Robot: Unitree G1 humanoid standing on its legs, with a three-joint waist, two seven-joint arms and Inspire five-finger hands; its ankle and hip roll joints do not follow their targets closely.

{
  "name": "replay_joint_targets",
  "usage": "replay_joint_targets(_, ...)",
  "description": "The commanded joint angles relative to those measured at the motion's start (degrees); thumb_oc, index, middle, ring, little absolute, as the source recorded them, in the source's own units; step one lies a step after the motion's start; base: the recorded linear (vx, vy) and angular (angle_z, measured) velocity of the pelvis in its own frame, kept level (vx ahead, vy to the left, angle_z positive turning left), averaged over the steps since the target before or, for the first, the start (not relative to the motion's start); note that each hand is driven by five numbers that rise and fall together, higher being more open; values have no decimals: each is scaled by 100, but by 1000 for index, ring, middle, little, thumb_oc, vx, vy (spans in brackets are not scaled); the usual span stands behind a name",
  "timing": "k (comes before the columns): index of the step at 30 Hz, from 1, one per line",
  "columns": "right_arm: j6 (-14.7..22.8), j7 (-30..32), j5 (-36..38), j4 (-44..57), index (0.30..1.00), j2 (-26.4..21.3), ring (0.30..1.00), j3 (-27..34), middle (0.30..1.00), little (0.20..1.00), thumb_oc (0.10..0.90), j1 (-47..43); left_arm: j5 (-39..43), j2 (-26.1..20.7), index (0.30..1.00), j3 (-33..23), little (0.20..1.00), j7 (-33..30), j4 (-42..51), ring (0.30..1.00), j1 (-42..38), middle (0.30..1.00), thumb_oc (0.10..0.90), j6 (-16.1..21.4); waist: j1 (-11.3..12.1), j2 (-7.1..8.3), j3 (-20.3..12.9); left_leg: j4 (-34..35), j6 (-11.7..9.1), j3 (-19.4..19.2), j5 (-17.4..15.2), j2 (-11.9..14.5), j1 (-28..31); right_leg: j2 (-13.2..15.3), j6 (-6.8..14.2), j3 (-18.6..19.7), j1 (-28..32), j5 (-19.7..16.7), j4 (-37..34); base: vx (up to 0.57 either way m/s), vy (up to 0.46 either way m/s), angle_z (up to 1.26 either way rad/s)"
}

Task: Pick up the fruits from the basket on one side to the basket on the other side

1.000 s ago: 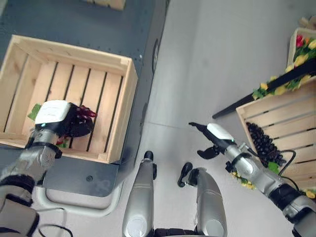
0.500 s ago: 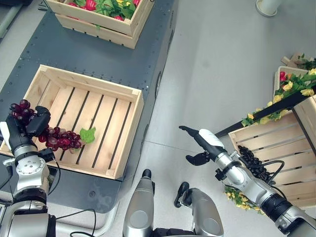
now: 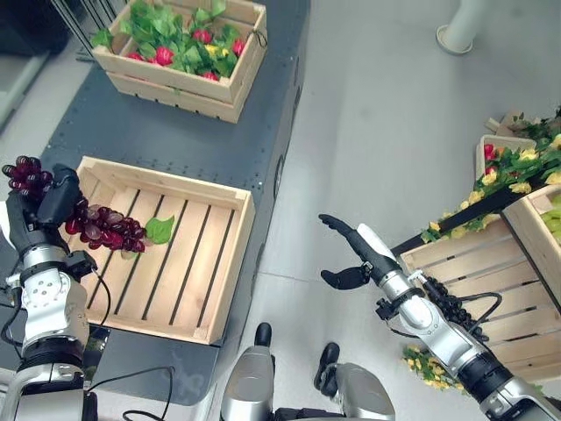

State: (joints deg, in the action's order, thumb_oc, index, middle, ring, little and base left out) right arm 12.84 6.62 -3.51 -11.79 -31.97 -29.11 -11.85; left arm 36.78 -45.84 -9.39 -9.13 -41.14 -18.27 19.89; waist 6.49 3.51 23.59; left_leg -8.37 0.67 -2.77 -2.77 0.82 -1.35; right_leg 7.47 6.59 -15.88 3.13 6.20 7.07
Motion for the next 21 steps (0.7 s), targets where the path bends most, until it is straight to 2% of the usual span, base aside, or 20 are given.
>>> replay_joint_targets(1,505,-131,496,324,900,-111,900,190,900,900,800,239,-194,-303,300,150,300,71,397,300,-144,300,400,856,-157,-451,-1340,747,52,214,-173,-436,436,-200,-79,211,-87,-172,-29,2,-70,1)
replay_joint_targets(4,512,-287,822,268,900,-33,900,330,900,900,800,191,-390,-349,300,298,300,110,711,300,-323,300,400,795,-158,-487,-1497,1022,7,257,-53,-429,526,-259,-96,230,50,-235,-368,-9,-69,-5)
replay_joint_targets(10,337,-807,1399,220,900,86,900,320,900,900,800,-152,-239,-373,300,705,300,50,1252,300,-870,300,400,659,-246,-557,-1713,1337,-83,300,82,-423,565,-375,-152,309,209,-454,-980,-28,-56,-8)
replay_joint_targets(16,264,-648,1601,438,900,177,900,424,900,900,800,-705,-570,-334,300,1092,300,-133,1420,300,-1395,300,400,669,-336,-574,-1827,1337,-62,279,56,-433,614,-411,-202,369,248,-473,-1034,-17,-57,-12)
replay_joint_targets(19,47,-795,1900,644,900,254,900,368,900,900,800,-1083,-568,-314,300,1323,300,-39,1396,300,-1754,300,400,561,-379,-597,-1885,1337,-70,230,34,-423,649,-431,-226,427,283,-478,-1087,6,-48,-5)
replay_joint_targets(21,-217,-1106,2271,668,900,343,900,308,900,900,800,-1382,-600,-277,300,1535,300,47,1410,300,-2055,300,400,492,-409,-612,-1921,1337,-74,192,20,-419,673,-440,-241,445,303,-478,-1109,1,-41,-5)
